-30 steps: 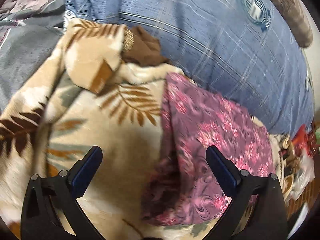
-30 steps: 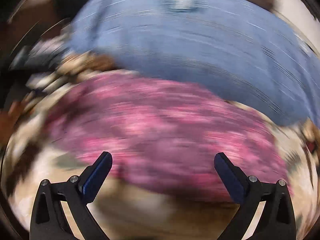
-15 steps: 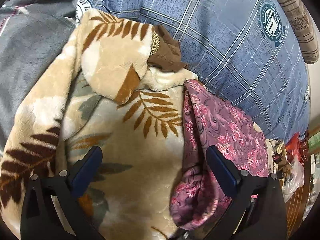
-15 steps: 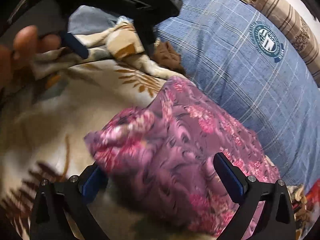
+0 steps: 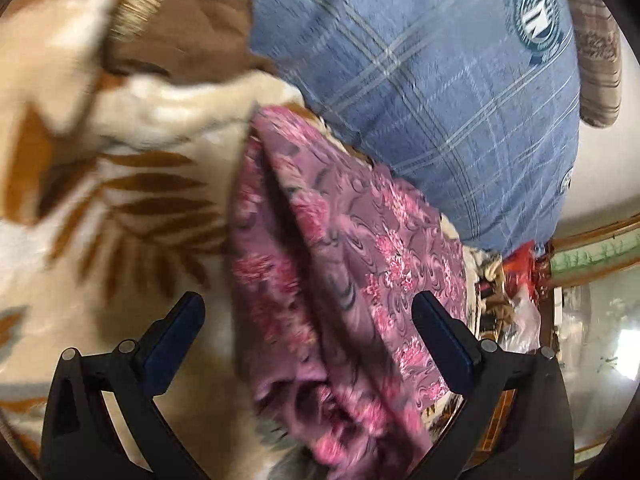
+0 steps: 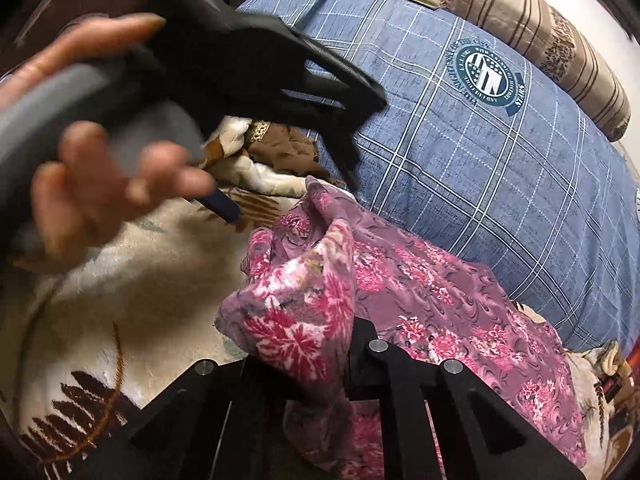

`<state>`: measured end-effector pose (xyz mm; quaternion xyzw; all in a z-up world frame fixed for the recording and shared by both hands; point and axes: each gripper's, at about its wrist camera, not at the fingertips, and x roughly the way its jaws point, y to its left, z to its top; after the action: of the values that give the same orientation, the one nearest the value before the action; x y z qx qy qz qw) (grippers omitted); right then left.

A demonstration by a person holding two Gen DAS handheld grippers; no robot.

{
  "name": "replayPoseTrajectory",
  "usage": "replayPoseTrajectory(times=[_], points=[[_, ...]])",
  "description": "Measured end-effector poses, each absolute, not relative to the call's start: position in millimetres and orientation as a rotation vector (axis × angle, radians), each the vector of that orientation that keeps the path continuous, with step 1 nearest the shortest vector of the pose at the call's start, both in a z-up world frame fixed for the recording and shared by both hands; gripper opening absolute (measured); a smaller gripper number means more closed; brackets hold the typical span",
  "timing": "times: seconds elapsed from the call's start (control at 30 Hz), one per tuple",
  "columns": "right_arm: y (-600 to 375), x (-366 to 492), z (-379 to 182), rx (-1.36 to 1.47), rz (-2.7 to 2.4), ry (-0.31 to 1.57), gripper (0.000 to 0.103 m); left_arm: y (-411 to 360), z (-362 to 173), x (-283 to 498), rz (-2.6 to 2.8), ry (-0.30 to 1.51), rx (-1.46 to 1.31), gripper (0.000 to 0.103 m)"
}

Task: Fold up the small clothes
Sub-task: 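Grasp the folded shirt edge with the right gripper and lift it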

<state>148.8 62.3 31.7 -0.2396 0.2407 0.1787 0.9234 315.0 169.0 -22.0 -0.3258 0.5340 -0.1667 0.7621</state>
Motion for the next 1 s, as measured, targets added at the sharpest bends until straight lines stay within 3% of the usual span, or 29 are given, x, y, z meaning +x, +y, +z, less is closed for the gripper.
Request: replayPoseTrajectory(times=[0.07, 0.1, 0.17, 0.2, 0.3, 0.73, 1.0], points=[[59.8, 149.7, 33.2, -0.477, 0.375, 0.496, 0.007, 158.9, -25.2, 320.5, -0.373, 1.186, -0.696, 0.101], [58.3, 149.5, 34.4, -0.467, 0.378, 0.495, 0.007, 152.7, -26.6, 323.5, -0.393, 1.196, -0.697, 0.091], [54.2, 149.7, 36.0, -0.447, 0.383, 0.494, 0.007, 146.7, -25.7, 325.8, -0.403, 1.2, -0.688, 0.058], [51.8, 148.2, 37.2, -0.434, 0.386, 0.493, 0.007, 143.9, -24.2, 326.1, -0.403, 1.197, -0.676, 0.03], [43.1, 145.0, 40.2, -0.409, 0.385, 0.482, 0.007, 141.0, -12.0, 321.3, -0.376, 1.156, -0.635, 0.016], [-34.1, 135.2, 86.0, -0.186, 0.338, 0.408, 0.005, 59.5, 73.7, 307.1, -0.434, 1.027, -0.45, 0.01], [-109.0, 136.2, 101.5, -0.041, 0.317, 0.419, 0.005, -15.7, 94.6, 307.0, -0.459, 1.02, -0.348, 0.01]])
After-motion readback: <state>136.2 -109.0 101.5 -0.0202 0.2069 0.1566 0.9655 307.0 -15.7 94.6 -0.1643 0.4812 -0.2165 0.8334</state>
